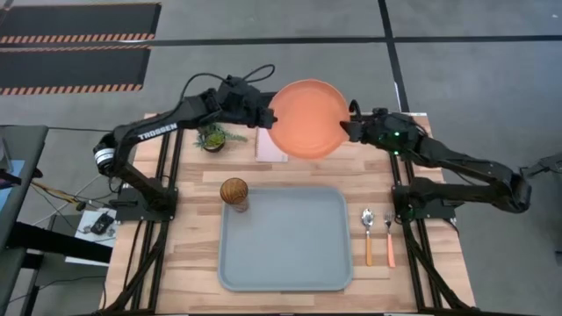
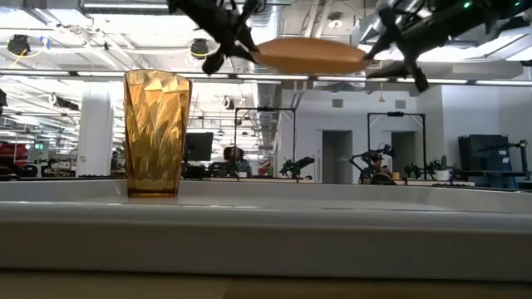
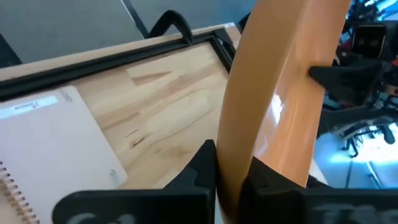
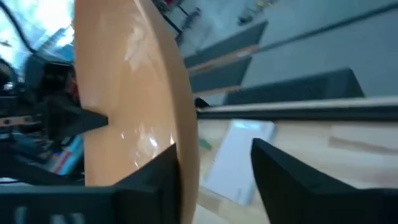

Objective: Pick and place plate/cup/fork/spoon on tray
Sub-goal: Put the orange plate on the gray tray below the brown glass

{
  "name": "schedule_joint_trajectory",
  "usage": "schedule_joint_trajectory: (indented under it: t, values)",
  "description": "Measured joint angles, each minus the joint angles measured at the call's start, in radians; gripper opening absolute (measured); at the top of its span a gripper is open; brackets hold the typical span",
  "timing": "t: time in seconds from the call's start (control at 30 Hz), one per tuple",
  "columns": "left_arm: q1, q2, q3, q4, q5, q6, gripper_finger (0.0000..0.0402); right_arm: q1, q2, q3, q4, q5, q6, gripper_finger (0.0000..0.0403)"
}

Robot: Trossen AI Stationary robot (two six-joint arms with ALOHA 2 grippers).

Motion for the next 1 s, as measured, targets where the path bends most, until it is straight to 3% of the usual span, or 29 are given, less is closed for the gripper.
schedule_joint_trajectory:
  t: [0.13, 0.37, 0.57, 0.67, 0.77, 0.9, 1.0]
  values:
    - [-0.018, 0.000, 0.125, -0.163, 0.026, 0.010, 0.0001, 0.005, -0.065, 0.000, 0.001, -0.010, -0.026, 0.0235]
    - [-0.083, -0.004, 0.360, -0.502, -0.033, 0.036, 0.0000, 0.043, -0.146, -0.001, -0.026, -0.041, -0.073, 0.0244]
    - [-0.248, -0.082, 0.478, -0.752, -0.116, -0.085, 0.0000, 0.085, -0.173, -0.002, -0.065, -0.047, -0.080, 0.0244]
    - [-0.394, -0.158, 0.475, -0.787, -0.224, -0.251, 0.0000, 0.084, -0.173, -0.003, -0.090, -0.032, -0.083, 0.0244]
    - [-0.612, -0.211, 0.475, -0.826, -0.373, -0.464, 0.0000, 0.087, -0.174, -0.003, -0.114, -0.051, -0.084, 0.0244]
    - [-0.942, -0.207, 0.472, -0.953, -0.581, -0.810, 0.0000, 0.095, -0.158, -0.003, -0.148, -0.049, -0.072, 0.0244]
    - [-1.138, -0.170, 0.472, -1.059, -0.659, -1.071, 0.0000, 0.105, -0.152, -0.003, -0.148, -0.061, -0.071, 0.0244]
